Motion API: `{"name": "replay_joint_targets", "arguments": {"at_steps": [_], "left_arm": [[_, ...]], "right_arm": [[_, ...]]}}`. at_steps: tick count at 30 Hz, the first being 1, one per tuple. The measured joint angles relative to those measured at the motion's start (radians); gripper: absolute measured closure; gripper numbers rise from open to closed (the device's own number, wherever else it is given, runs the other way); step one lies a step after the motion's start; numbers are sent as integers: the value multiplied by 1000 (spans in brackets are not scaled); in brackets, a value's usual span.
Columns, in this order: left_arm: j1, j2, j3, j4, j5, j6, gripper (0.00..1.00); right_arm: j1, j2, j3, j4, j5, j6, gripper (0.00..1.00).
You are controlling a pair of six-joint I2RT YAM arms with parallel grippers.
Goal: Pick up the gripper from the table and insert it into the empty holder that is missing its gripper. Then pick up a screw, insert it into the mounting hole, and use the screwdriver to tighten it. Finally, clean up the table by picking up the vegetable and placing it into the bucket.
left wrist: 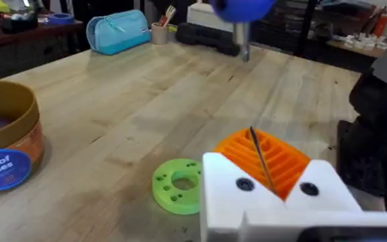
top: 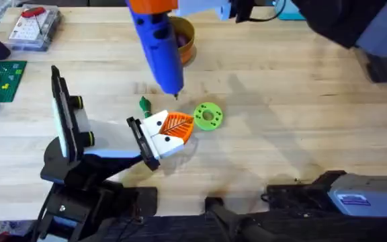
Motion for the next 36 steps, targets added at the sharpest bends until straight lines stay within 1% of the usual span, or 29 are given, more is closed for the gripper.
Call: {"name": "replay_joint_targets", "arguments": {"at_steps": [3, 6, 10, 15, 18, 21, 28, 33, 36], "left_arm": [[0, 0, 0, 0, 0, 0, 986], [0, 0, 0, 0, 0, 0, 986], [0, 0, 0, 0, 0, 0, 986], [0, 0, 0, 0, 0, 0, 986], [0, 0, 0, 0, 0, 0, 986], [0, 0, 0, 0, 0, 0, 986], [0, 0, 0, 0, 0, 0, 986], [0, 0, 0, 0, 0, 0, 986], [0, 0, 0, 0, 0, 0, 986]], "right_arm": [[-34, 0, 23, -224, 33, -130, 892], [-63, 0, 44, -448, 116, -275, 893], [-103, 0, 101, -720, 258, -468, 893], [-145, 2, 230, -1019, 464, -711, 892], [-148, 2, 276, -1094, 614, -820, 892], [-148, 2, 286, -1132, 763, -884, 892], [-154, 16, 287, -1307, 1051, -934, 893], [-155, 101, 287, -1342, 1238, -941, 893], [-158, 171, 287, -1333, 1311, -961, 892]]}}
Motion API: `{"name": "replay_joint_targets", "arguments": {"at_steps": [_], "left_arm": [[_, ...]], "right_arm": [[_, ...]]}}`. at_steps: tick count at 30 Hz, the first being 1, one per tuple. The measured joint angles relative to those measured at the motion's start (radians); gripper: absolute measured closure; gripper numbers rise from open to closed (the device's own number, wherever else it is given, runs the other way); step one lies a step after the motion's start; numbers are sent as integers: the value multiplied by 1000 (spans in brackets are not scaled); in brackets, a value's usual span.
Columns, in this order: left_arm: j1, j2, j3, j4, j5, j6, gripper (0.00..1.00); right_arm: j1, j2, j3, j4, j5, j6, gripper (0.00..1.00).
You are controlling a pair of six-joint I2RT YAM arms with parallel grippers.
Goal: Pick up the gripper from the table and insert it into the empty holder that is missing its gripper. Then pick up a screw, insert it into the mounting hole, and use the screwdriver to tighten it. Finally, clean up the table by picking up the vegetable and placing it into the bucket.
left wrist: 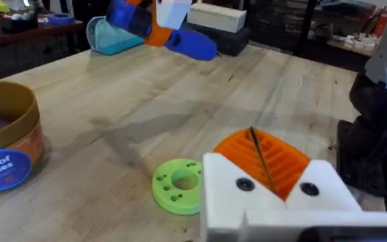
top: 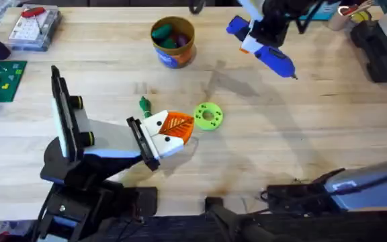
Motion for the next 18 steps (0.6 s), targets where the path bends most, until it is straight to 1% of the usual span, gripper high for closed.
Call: {"name": "replay_joint_targets", "arguments": {"at_steps": [5, 11, 15, 18], "left_arm": [[0, 0, 0, 0, 0, 0, 986], [0, 0, 0, 0, 0, 0, 986], [0, 0, 0, 0, 0, 0, 986], [0, 0, 0, 0, 0, 0, 986]], "right_arm": [[-8, 128, 0, 8, 86, -62, 892], [-33, 278, 1, 19, 137, -96, 892], [-41, 342, 1, 19, 150, -103, 893], [-41, 364, 1, 18, 151, -105, 892]]}}
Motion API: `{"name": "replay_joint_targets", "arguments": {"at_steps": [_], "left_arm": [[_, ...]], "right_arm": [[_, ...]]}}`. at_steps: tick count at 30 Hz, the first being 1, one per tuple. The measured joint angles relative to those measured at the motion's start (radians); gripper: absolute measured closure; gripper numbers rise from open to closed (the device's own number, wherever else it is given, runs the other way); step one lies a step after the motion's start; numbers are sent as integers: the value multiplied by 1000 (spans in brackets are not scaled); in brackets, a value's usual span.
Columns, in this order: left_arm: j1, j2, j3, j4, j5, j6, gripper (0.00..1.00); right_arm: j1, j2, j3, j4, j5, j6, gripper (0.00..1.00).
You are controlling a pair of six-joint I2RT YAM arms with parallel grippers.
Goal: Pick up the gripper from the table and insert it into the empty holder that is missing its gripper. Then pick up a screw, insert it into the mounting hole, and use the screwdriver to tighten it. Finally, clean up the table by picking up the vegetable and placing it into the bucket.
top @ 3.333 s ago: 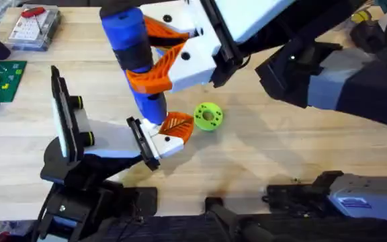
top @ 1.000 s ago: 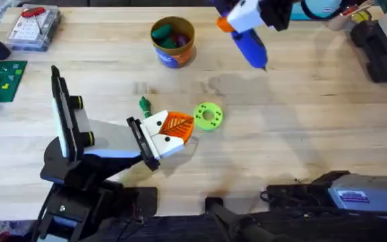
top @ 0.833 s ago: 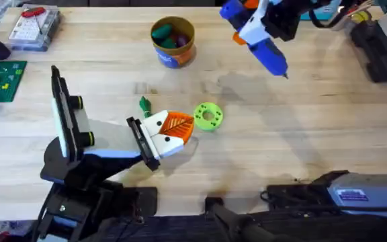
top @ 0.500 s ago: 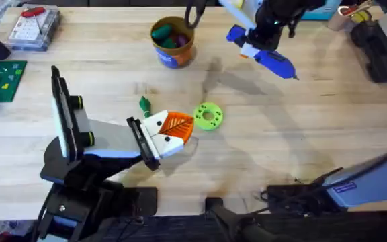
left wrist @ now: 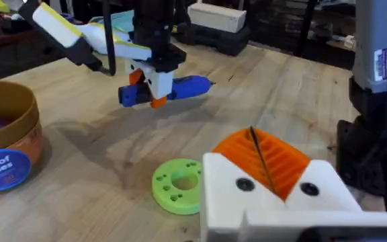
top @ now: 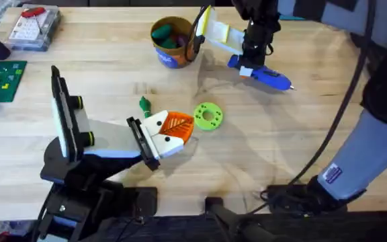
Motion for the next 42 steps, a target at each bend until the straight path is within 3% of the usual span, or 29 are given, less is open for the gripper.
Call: {"name": "replay_joint_targets", "arguments": {"at_steps": [20, 21, 22, 26, 27, 28, 29, 37, 42], "left_arm": [[0, 0, 0, 0, 0, -1, 981], [0, 0, 0, 0, 0, 0, 916], [0, 0, 0, 0, 0, 2, 783], [0, 0, 0, 0, 0, 1, 163], [0, 0, 0, 0, 0, -1, 52], [0, 0, 0, 0, 0, -1, 26], [0, 0, 0, 0, 0, -1, 18], [0, 0, 0, 29, -15, -4, 14], [0, 0, 1, 57, -89, -69, 14]], "right_arm": [[0, 64, 1, -21, 1, -1, 895], [0, 64, 1, -21, 1, -1, 895], [0, 64, 1, -21, 1, 0, 859], [1, 64, 3, -46, 10, -1, 300], [3, 63, 4, -59, 11, -1, 150], [4, 62, 5, -70, 12, -3, 48], [6, 58, 5, -78, 14, -4, 18], [55, -117, 6, -155, 26, -4, 7], [115, -286, 9, -264, 28, 10, 7]]}}
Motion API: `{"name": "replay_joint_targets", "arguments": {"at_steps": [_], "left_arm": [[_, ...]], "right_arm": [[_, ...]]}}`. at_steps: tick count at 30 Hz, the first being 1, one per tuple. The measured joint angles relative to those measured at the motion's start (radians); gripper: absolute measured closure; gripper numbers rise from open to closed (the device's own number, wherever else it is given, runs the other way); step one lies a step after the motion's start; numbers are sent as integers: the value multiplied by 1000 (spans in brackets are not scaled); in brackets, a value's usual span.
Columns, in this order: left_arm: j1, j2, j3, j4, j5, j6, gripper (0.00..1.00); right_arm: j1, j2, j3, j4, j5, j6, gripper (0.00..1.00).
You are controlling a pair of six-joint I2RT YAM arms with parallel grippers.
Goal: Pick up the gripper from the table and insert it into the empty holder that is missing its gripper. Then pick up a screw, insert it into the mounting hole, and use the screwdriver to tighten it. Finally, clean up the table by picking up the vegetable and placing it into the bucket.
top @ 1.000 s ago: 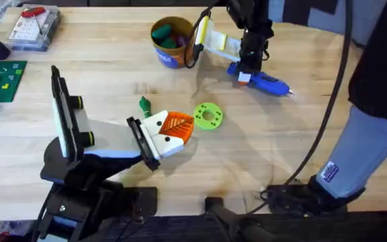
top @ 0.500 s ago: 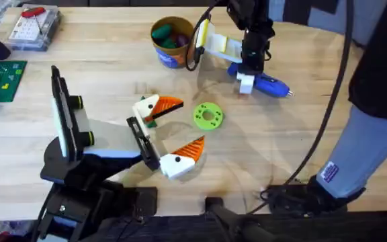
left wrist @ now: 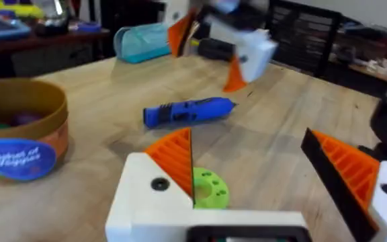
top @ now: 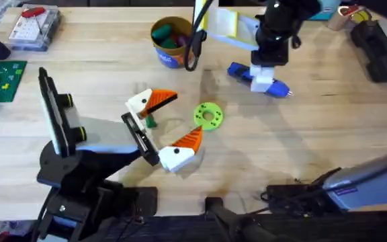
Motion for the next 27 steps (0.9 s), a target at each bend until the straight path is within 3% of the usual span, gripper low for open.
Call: {"name": "replay_joint_targets", "arguments": {"at_steps": [5, 10, 21, 27], "left_arm": [[9, 9, 65, -134, -78, -47, 15], [44, 113, 269, -276, -157, -56, 14], [80, 614, 770, -704, -242, -33, 15], [80, 879, 997, -1035, -379, -29, 15]], "right_arm": [[77, -135, 1, -27, 3, 57, 7], [120, -259, 1, -23, 2, 164, 6], [157, -425, 2, -47, 1, 461, 6], [158, -437, 4, -205, -6, 622, 6]]}}
